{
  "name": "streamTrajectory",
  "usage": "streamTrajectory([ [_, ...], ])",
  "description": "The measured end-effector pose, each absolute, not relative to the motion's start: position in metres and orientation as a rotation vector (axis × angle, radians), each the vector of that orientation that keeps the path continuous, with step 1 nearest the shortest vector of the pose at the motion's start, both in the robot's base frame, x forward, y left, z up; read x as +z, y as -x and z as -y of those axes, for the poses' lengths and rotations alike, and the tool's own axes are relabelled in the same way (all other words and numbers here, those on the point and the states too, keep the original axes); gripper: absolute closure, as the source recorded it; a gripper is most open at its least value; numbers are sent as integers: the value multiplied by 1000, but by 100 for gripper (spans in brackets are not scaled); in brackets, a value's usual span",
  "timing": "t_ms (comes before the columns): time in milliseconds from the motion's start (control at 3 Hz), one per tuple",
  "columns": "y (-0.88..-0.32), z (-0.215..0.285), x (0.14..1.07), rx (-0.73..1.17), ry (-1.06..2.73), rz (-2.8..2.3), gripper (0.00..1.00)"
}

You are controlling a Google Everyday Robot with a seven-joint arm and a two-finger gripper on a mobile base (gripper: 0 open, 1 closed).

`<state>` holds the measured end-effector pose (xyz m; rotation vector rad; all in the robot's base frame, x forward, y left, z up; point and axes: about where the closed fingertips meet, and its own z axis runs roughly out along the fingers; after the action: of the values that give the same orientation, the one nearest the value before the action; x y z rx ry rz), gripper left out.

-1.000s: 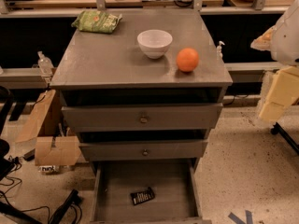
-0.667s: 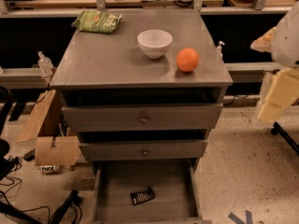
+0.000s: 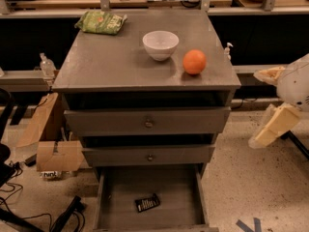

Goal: Pick rxbar chocolate from bottom drawer and place on counter

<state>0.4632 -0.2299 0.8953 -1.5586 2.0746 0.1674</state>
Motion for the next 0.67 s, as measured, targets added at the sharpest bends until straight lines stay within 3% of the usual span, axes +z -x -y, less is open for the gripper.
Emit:
streamTrajectory([
  [667, -473, 243, 788, 249, 1523, -1915, 0],
])
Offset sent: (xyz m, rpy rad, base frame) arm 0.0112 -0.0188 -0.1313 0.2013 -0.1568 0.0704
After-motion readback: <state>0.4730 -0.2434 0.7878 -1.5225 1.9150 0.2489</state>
